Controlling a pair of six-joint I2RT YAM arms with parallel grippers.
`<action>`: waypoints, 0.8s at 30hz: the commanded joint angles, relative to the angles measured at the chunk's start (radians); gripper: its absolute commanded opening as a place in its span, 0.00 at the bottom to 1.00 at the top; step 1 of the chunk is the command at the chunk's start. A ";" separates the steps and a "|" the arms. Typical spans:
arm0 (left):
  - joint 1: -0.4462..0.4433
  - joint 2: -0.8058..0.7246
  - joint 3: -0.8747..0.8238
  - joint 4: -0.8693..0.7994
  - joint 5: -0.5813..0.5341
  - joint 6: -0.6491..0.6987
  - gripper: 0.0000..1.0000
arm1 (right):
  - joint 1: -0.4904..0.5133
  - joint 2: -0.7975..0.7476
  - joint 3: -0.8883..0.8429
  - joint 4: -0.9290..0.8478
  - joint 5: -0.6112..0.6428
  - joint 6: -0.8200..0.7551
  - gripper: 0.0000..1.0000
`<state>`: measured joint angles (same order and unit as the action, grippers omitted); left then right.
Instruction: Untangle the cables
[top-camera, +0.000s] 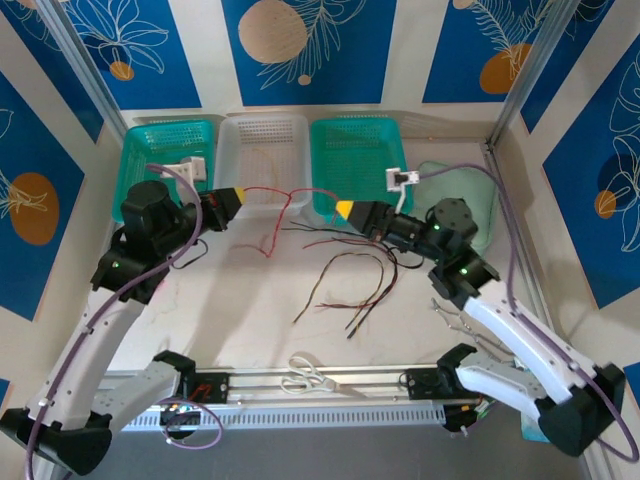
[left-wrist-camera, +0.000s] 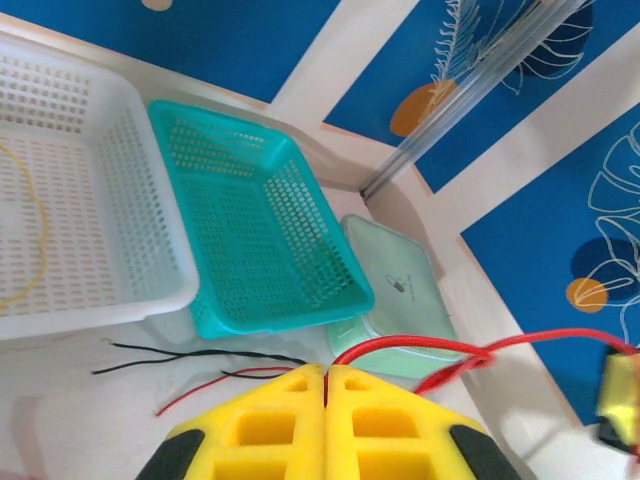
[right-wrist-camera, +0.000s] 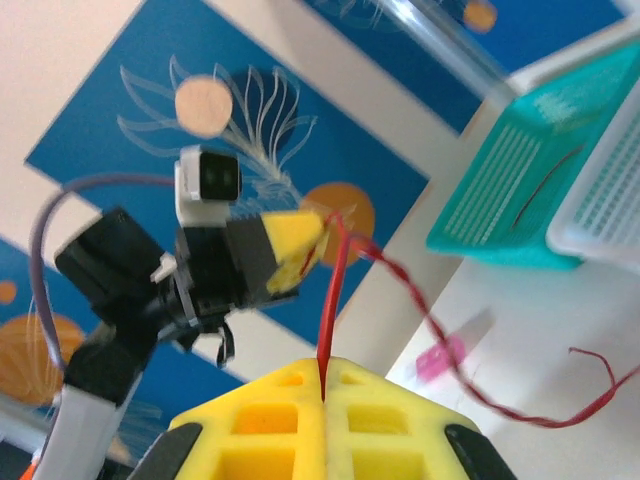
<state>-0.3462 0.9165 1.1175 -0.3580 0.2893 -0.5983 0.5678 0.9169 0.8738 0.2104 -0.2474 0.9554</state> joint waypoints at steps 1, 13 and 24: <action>0.041 -0.025 0.035 -0.042 -0.002 0.048 0.00 | -0.006 -0.085 0.086 -0.270 0.263 -0.135 0.00; 0.067 0.038 0.275 -0.064 -0.062 0.130 0.00 | -0.050 -0.088 0.343 -0.501 0.426 -0.409 0.00; 0.067 0.134 0.381 -0.100 0.265 0.072 0.00 | 0.002 0.194 0.467 -0.431 -0.002 -0.422 0.47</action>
<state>-0.2893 1.0447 1.4445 -0.4358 0.4122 -0.5381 0.5579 1.0840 1.2892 -0.2306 -0.1444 0.5674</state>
